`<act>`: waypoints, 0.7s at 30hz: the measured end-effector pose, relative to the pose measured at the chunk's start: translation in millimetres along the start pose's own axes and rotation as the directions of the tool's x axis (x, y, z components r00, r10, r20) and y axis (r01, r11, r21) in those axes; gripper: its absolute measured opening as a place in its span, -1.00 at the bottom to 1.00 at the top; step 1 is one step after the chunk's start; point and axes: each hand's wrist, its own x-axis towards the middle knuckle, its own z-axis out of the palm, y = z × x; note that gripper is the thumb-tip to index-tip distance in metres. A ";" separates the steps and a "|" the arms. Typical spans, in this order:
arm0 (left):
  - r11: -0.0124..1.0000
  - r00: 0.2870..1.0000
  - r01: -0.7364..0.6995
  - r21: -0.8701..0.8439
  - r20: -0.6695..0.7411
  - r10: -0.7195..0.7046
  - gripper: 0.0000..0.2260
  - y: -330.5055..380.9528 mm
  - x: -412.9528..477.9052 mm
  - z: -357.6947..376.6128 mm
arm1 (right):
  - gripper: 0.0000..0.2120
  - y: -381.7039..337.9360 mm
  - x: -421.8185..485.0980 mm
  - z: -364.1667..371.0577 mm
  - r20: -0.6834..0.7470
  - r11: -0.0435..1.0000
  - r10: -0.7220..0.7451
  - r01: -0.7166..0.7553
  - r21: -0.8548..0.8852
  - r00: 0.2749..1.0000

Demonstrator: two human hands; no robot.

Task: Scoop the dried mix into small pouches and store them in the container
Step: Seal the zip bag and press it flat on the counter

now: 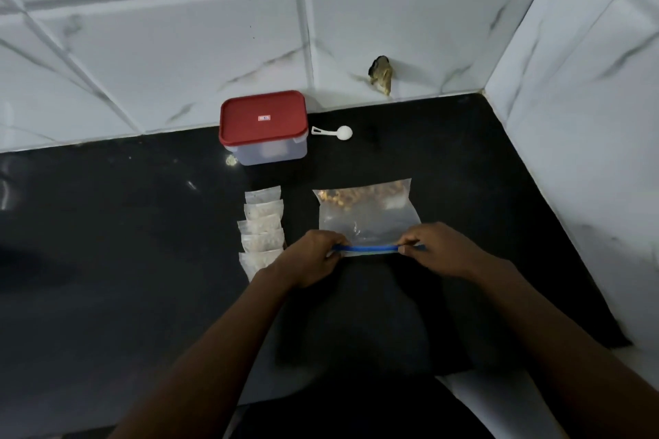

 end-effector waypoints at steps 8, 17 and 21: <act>0.995 0.996 0.085 -0.044 -0.025 -0.086 -0.77 -11.7 -8.1 23.3 | -0.82 15.8 -1.9 19.3 -0.116 0.994 0.046 -0.034 0.100 0.992; 0.985 0.950 0.167 -0.041 -0.260 -0.172 -0.81 -6.9 -16.3 35.5 | -0.85 20.9 -8.5 39.2 -0.409 0.997 0.067 -0.073 0.001 0.910; 0.969 0.966 0.097 0.227 -0.257 -0.036 -0.65 3.9 -13.7 40.2 | -0.72 11.6 -12.6 53.6 -0.518 0.992 -0.065 -0.003 -0.129 0.853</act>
